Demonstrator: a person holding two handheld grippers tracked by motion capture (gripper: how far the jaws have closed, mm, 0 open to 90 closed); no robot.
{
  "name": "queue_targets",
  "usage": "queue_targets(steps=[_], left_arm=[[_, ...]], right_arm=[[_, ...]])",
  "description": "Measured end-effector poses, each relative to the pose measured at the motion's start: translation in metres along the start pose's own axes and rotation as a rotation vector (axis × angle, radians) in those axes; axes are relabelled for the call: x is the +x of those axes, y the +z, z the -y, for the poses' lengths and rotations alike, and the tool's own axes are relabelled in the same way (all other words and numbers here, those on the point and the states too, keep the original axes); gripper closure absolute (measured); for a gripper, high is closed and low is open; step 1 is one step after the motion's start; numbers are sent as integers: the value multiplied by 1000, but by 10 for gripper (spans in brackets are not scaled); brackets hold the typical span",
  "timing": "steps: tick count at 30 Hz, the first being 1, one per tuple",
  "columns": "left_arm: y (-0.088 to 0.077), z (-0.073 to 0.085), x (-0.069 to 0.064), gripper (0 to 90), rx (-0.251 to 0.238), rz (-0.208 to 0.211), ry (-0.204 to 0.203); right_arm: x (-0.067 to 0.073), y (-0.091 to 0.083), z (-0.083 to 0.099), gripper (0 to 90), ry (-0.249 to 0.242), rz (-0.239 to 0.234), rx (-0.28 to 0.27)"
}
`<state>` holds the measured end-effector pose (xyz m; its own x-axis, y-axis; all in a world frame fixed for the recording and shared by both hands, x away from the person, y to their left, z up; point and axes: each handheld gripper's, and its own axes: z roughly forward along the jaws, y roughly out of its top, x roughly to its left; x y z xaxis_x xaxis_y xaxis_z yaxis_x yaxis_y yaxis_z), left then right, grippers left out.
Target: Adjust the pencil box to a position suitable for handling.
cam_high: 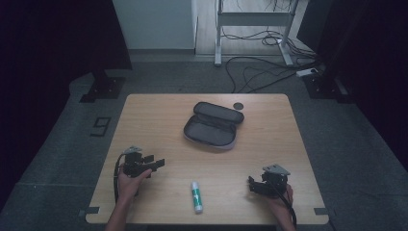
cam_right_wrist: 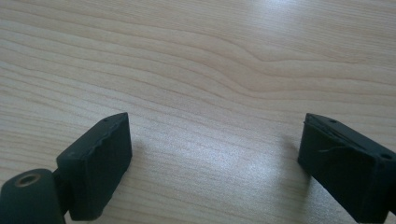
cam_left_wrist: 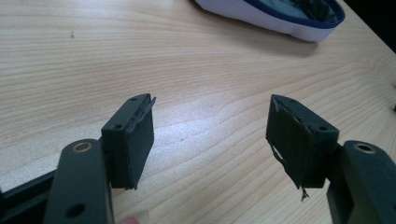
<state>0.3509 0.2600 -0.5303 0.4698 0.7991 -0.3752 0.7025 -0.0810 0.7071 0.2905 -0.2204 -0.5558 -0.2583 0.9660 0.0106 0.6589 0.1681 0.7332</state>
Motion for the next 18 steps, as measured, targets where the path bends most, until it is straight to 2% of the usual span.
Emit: queue_targets(steps=[6, 8, 18], left_arm=[[1, 1, -1, 321, 6, 0, 1], [2, 1, -1, 321, 8, -1, 2], [3, 1, 0, 321, 12, -4, 0]], right_arm=[[1, 0, 0, 97, 1, 5, -1], [2, -2, 1, 129, 1, 5, -9], [3, -2, 2, 126, 0, 6, -8]])
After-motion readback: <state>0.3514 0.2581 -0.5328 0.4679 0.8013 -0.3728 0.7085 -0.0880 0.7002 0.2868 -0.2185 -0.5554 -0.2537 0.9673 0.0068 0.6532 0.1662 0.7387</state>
